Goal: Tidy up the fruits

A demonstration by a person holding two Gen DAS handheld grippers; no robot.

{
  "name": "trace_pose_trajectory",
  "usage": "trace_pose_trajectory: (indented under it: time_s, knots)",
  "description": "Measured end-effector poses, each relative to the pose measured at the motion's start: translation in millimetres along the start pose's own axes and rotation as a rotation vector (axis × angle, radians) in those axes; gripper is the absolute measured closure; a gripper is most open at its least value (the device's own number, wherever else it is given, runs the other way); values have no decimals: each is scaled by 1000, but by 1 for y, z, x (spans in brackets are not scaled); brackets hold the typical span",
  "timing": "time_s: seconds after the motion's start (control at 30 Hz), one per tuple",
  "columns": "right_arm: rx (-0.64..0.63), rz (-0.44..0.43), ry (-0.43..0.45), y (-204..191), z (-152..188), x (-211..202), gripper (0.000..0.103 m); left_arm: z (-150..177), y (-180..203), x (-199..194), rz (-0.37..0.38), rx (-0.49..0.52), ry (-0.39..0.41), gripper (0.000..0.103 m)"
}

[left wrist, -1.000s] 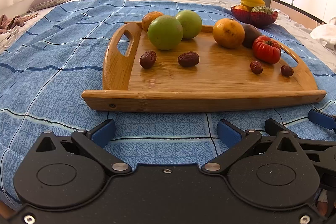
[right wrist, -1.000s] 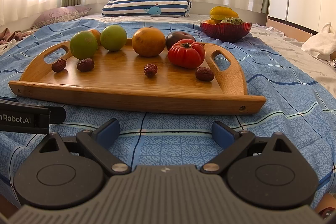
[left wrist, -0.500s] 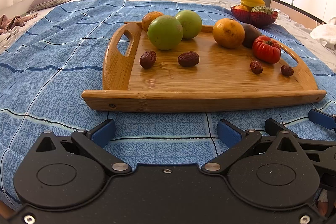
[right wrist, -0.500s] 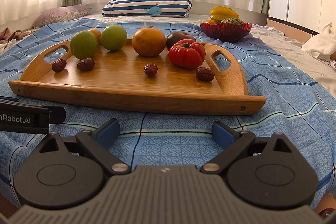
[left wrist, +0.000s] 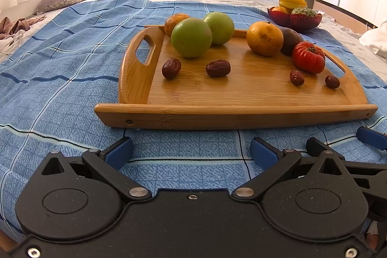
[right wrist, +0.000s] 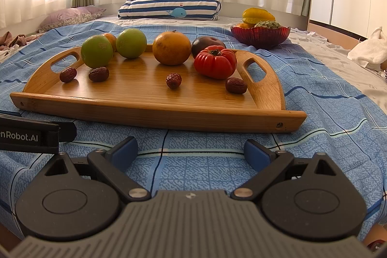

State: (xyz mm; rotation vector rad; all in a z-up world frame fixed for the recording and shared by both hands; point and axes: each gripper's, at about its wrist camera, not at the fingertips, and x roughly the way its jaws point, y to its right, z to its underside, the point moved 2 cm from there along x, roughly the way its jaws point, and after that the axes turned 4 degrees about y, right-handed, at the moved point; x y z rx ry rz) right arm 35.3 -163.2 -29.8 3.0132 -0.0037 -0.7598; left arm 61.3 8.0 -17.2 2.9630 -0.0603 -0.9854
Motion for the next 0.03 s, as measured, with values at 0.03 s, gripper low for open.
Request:
trace_pose_trajectory:
  time_s: [0.03]
  knots:
    - [0, 0, 0, 0, 0, 0, 4, 0, 0, 0, 1, 0, 0, 0]
